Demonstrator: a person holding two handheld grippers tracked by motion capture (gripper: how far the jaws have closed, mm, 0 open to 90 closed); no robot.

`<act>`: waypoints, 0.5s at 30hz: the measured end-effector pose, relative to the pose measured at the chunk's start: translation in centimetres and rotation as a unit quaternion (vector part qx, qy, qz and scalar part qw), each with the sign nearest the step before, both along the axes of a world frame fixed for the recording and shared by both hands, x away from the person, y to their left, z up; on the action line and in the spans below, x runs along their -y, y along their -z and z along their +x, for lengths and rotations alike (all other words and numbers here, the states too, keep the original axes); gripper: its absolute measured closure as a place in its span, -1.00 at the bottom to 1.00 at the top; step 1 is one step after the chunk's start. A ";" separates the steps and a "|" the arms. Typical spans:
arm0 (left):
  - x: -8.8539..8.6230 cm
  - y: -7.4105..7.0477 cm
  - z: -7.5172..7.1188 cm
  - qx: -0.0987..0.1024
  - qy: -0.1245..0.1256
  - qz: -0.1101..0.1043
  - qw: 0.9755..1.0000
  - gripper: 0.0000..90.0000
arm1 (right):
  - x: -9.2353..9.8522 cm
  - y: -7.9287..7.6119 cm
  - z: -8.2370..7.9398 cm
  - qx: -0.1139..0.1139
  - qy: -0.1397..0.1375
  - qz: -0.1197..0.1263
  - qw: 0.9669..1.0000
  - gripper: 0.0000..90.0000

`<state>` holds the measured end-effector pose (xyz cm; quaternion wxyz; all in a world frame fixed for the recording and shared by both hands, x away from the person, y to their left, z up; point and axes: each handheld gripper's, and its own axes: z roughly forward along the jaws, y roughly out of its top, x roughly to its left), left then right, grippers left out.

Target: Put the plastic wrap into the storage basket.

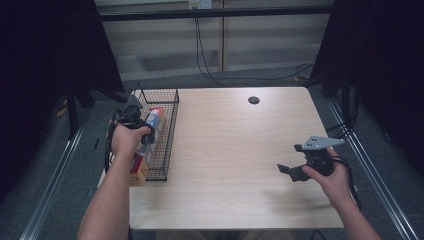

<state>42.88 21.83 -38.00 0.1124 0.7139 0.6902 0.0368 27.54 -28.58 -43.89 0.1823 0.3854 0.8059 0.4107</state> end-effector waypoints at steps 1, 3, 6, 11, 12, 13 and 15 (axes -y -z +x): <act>0.0 0.1 0.0 -0.001 0.001 0.001 1.000 -0.03 | 0.0 0.0 0.0 0.001 -0.001 0.000 1.000 -0.92; -0.1 0.2 0.0 -0.001 0.000 0.001 1.000 -0.03 | 0.0 0.0 0.0 0.001 0.000 0.000 1.000 -0.92; 0.0 0.3 -0.1 -0.001 0.000 0.004 1.000 -0.04 | 0.0 0.0 0.0 0.003 0.002 -0.001 1.000 -0.92; 0.0 0.5 -0.1 0.003 -0.001 0.006 1.000 -0.04 | -0.1 0.0 0.1 0.002 -0.003 0.000 1.000 -0.92; 0.0 0.5 -0.1 0.003 0.000 0.006 1.000 -0.04 | -0.1 0.0 0.1 0.001 -0.002 0.000 1.000 -0.92; 0.0 0.5 -0.1 0.002 0.000 0.006 1.000 -0.04 | -0.1 0.0 0.1 0.001 -0.003 0.000 1.000 -0.92; 0.0 0.5 -0.1 -0.001 0.006 0.008 1.000 -0.05 | -0.1 0.0 0.2 0.001 -0.003 0.000 1.000 -0.92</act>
